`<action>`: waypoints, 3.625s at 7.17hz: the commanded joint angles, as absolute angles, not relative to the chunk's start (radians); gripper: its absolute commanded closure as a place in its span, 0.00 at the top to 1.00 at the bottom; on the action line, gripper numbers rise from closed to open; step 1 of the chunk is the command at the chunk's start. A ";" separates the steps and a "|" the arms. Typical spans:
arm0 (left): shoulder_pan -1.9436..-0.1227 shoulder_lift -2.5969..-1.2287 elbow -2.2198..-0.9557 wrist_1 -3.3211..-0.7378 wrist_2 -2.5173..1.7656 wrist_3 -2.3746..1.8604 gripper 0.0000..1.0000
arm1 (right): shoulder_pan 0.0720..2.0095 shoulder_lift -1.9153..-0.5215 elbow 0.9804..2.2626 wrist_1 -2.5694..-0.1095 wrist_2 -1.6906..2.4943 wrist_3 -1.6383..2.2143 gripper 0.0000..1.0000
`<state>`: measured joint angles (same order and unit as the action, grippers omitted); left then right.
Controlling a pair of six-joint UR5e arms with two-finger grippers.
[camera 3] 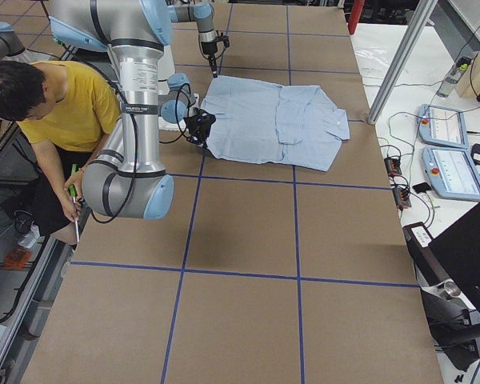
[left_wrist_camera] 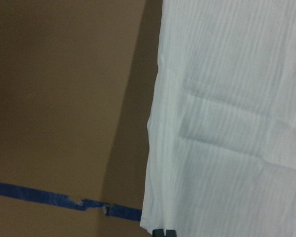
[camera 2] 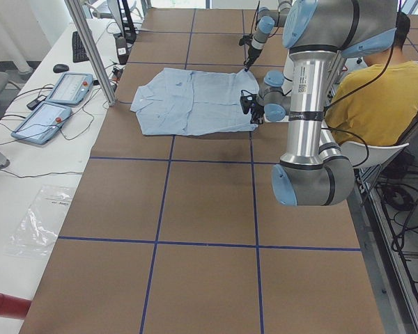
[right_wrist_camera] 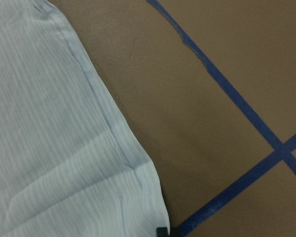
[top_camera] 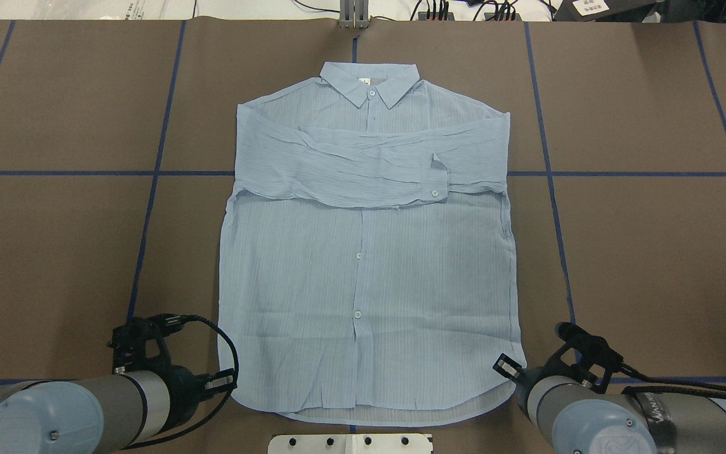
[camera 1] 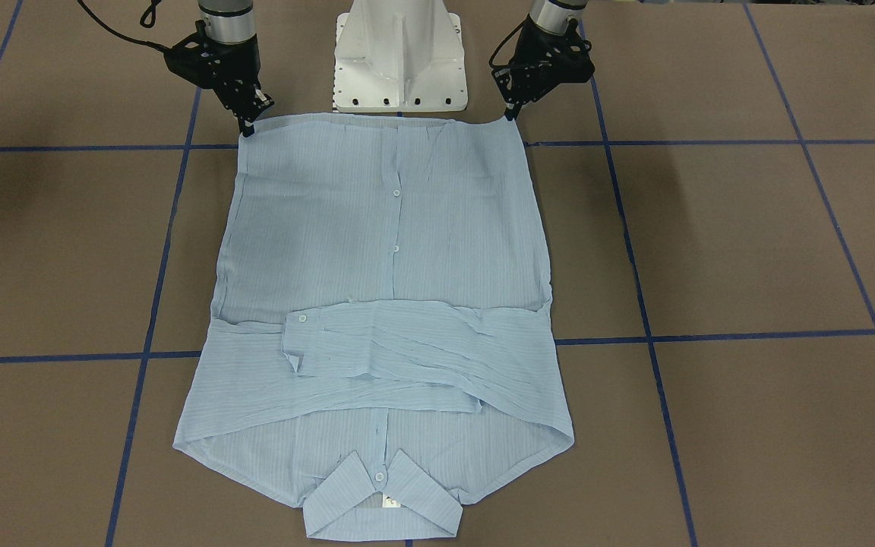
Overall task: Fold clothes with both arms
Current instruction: 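Move the left gripper to the hem corner and grasp both hem corners, then lift the hem with both grippers and fold it up toward the collar, then lay the hem near the collar and open both grippers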
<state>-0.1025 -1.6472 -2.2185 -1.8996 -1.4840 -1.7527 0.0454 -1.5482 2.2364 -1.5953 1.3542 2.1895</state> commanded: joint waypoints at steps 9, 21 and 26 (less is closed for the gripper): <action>-0.466 -1.800 -2.205 -1.891 -1.620 -1.560 0.00 | 0.403 -1.479 2.299 -1.601 1.548 1.824 0.00; -0.725 -2.072 -1.565 -2.166 -1.671 -1.384 0.00 | 0.801 -1.066 1.632 -1.498 1.721 1.388 0.00; -0.752 -2.193 -1.234 -2.407 -1.620 -1.315 0.00 | 0.808 -0.950 1.353 -1.346 1.721 1.378 0.00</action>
<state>-0.7501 -2.1503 -1.3274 -2.3496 -1.6386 -1.3364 0.8065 -0.9683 1.4108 -1.3789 1.7211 1.3809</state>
